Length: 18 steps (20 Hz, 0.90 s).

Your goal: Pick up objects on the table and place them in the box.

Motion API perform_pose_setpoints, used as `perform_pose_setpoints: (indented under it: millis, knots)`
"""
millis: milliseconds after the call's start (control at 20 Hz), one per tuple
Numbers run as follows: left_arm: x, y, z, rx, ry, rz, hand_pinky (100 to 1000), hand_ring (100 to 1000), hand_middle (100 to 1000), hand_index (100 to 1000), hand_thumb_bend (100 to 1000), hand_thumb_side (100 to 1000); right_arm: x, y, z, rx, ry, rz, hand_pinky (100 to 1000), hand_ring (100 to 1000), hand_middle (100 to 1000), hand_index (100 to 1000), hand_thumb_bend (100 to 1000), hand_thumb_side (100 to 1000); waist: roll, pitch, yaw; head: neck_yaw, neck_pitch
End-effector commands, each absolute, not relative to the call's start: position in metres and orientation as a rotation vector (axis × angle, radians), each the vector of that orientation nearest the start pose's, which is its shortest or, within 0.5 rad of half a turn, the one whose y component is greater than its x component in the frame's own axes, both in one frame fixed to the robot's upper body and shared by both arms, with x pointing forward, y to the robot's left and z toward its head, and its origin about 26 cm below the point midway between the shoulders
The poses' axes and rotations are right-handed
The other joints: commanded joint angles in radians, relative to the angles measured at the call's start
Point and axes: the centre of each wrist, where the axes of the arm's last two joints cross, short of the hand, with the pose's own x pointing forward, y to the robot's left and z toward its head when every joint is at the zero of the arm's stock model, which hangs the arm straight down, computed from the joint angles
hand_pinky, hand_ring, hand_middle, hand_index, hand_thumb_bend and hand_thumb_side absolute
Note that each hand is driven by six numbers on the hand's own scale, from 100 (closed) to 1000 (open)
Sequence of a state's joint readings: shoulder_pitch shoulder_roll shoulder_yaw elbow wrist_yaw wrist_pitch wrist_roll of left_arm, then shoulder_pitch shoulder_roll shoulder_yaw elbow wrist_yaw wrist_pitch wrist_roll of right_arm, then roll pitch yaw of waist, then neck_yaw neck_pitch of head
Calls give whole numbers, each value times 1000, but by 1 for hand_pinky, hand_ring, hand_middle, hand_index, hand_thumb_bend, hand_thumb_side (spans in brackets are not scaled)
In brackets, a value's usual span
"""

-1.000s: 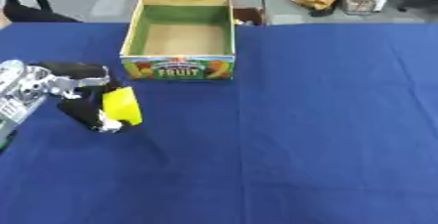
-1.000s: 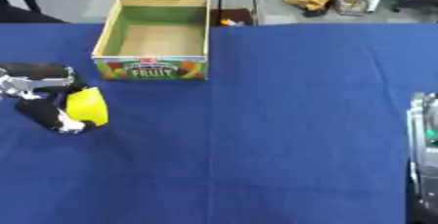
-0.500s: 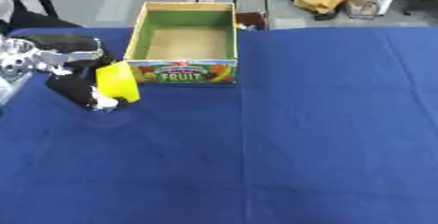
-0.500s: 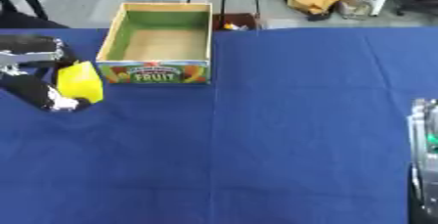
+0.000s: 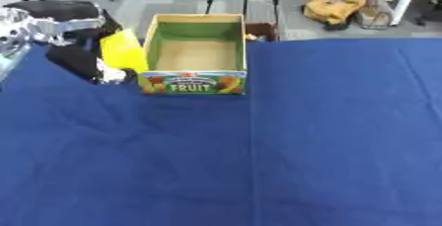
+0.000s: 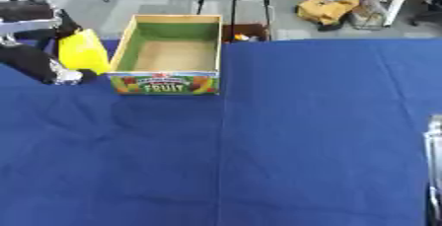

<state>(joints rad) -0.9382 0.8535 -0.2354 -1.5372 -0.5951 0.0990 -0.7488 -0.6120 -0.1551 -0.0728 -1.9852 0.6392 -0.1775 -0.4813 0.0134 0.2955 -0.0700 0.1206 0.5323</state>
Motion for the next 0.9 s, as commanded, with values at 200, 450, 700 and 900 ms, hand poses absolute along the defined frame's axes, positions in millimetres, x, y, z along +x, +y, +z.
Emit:
perform_pose_setpoints:
  millis: [200, 450, 700, 900]
  knots:
    - [399, 298, 389, 1113, -1422, -1446, 365, 469, 406, 564, 100, 564, 314, -219, 293, 1003, 3099, 110, 724, 820, 623, 844, 100, 935, 8, 6, -23, 38, -40]
    - [417, 300, 396, 1186, -1460, -1346, 359, 462, 399, 555, 100, 546, 314, -218, 298, 988, 3088, 108, 723, 821, 621, 844, 100, 923, 10, 34, -47, 72, -67]
    - [432, 311, 393, 1266, -1477, -1215, 351, 455, 392, 544, 100, 576, 313, -214, 307, 952, 3071, 108, 724, 819, 620, 844, 100, 958, 7, 66, -91, 129, -103]
    - [442, 318, 392, 1319, -1486, -1138, 345, 451, 386, 537, 100, 583, 312, -210, 312, 921, 3063, 109, 725, 820, 619, 844, 100, 964, 3, 89, -116, 162, -126]
